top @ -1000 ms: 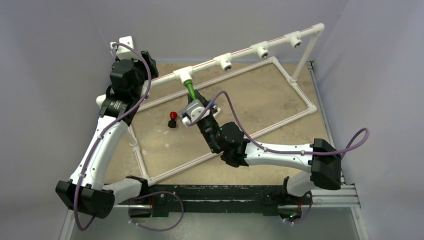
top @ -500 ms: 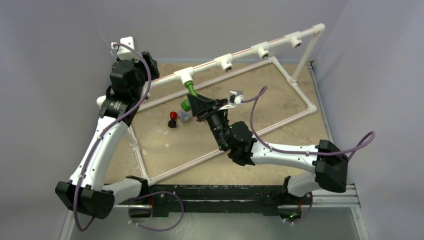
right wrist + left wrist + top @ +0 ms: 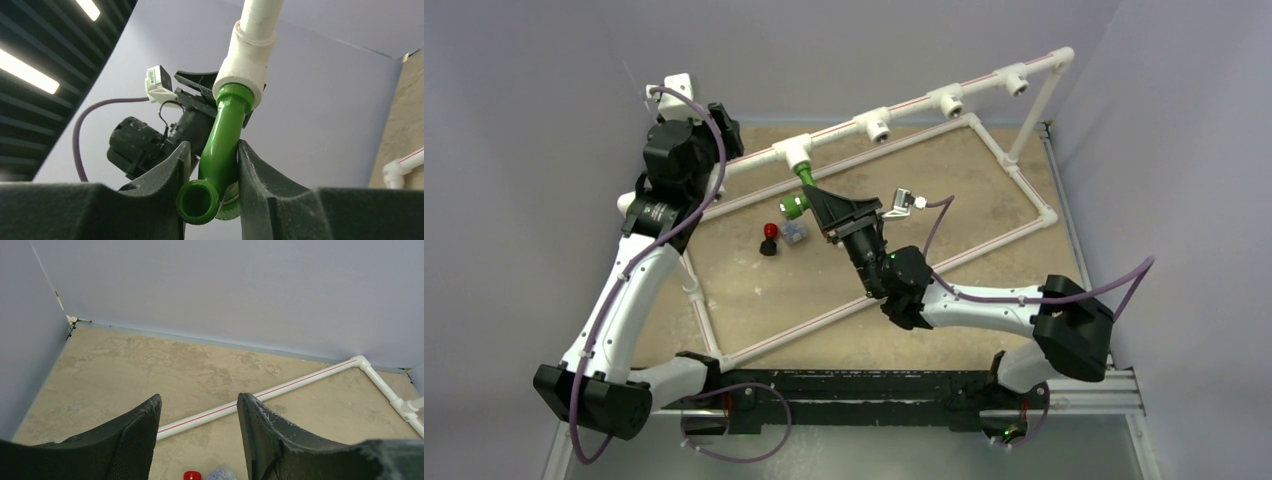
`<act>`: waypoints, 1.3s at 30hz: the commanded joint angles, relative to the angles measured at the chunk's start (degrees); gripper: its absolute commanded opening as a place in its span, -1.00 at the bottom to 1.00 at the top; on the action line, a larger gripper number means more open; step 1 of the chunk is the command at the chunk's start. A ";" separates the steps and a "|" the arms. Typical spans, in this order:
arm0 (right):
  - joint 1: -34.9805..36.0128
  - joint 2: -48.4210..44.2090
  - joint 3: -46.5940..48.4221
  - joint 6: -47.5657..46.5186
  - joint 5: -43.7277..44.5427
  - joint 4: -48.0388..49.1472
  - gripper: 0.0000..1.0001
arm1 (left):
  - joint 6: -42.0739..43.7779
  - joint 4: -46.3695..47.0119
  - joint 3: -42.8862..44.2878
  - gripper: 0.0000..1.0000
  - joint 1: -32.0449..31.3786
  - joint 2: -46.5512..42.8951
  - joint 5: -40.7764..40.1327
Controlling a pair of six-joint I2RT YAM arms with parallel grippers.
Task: Install the water faucets
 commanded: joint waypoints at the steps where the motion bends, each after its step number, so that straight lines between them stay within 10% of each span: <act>1: 0.66 -1.25 0.62 17.33 -7.88 5.29 -1.00 | 0.30 -11.21 -2.43 0.13 -1.96 -0.62 5.30; 4: 0.64 -3.54 1.72 14.48 -6.86 -0.40 -0.99 | 0.30 -11.22 -2.43 0.13 -1.96 -0.66 5.30; 18: 0.52 -13.59 5.02 -6.01 -1.69 -22.50 0.37 | 0.30 -11.18 -2.23 0.13 -1.96 0.10 5.15; 28: 0.40 -18.94 4.90 -25.84 -1.82 -30.97 0.54 | 0.30 -11.01 -2.12 0.12 -1.95 0.58 5.12; 39: 0.40 -23.19 6.88 -72.64 -12.65 -35.80 0.55 | 0.48 -11.40 -1.98 0.13 -1.96 0.25 5.33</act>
